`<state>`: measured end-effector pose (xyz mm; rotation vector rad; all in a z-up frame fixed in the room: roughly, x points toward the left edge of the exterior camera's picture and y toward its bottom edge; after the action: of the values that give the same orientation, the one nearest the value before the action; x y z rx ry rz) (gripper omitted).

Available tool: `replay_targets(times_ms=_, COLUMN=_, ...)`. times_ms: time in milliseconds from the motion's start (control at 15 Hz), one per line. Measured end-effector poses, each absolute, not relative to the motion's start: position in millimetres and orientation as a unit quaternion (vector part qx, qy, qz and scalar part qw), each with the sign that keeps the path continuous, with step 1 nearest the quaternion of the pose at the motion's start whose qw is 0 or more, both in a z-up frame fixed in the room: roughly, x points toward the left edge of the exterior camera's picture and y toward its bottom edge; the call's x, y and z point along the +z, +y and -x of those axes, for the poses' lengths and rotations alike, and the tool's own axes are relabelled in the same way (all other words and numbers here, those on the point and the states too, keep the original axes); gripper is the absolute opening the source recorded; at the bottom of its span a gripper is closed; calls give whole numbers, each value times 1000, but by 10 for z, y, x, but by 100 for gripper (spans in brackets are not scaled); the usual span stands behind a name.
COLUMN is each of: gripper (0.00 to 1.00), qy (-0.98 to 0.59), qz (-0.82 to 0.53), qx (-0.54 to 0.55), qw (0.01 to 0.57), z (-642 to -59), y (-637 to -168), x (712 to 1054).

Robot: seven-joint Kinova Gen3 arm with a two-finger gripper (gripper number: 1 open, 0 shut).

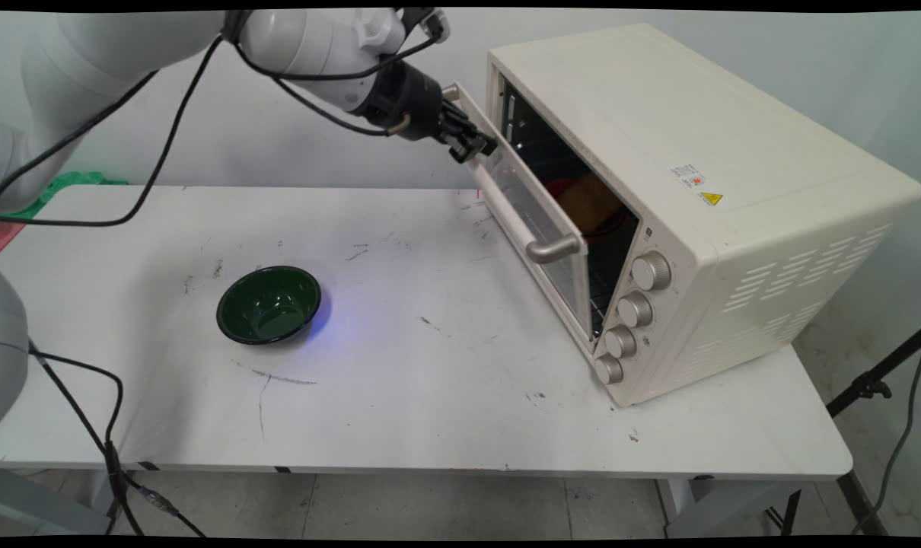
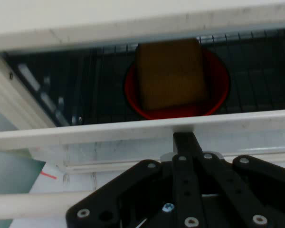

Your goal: Open the oven

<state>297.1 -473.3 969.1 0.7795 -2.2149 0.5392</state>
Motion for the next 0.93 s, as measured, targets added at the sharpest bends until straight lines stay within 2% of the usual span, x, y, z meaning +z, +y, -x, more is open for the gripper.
replay_targets(times_ms=933, gripper=0, qy=-860, qz=-312, qx=191, qw=355, z=-3461, y=-4470, x=9299)
